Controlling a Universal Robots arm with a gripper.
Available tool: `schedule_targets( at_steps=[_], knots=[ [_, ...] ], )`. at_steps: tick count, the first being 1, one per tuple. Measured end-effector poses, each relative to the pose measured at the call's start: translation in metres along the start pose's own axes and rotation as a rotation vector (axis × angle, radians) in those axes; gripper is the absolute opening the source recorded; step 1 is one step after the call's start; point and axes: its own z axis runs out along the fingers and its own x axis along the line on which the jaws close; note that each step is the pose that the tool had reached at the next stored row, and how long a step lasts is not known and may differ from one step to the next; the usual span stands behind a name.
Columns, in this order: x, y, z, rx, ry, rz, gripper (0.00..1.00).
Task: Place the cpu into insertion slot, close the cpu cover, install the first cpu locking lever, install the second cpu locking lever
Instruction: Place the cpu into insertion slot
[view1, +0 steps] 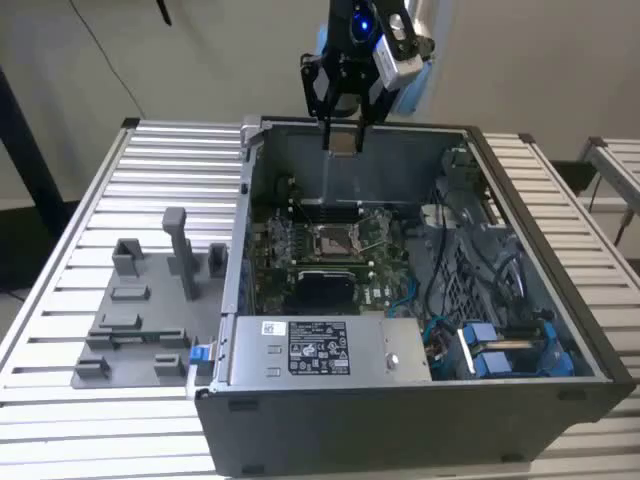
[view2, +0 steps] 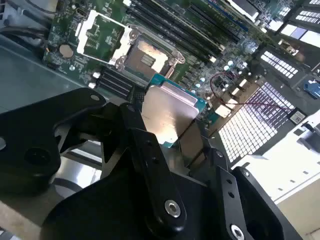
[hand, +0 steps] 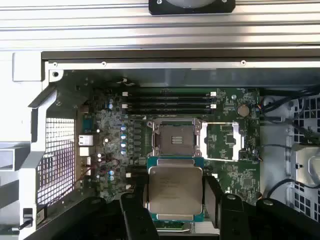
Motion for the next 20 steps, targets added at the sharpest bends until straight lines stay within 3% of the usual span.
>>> schedule_targets(
  at_steps=[15,20],
  knots=[
    [0.0000,0.0000,0.0000,-0.0001,-0.0008,0.010,0.55],
    [0.0000,0.0000,0.0003,-0.0012,-0.0057,0.064,0.55]
  ],
)
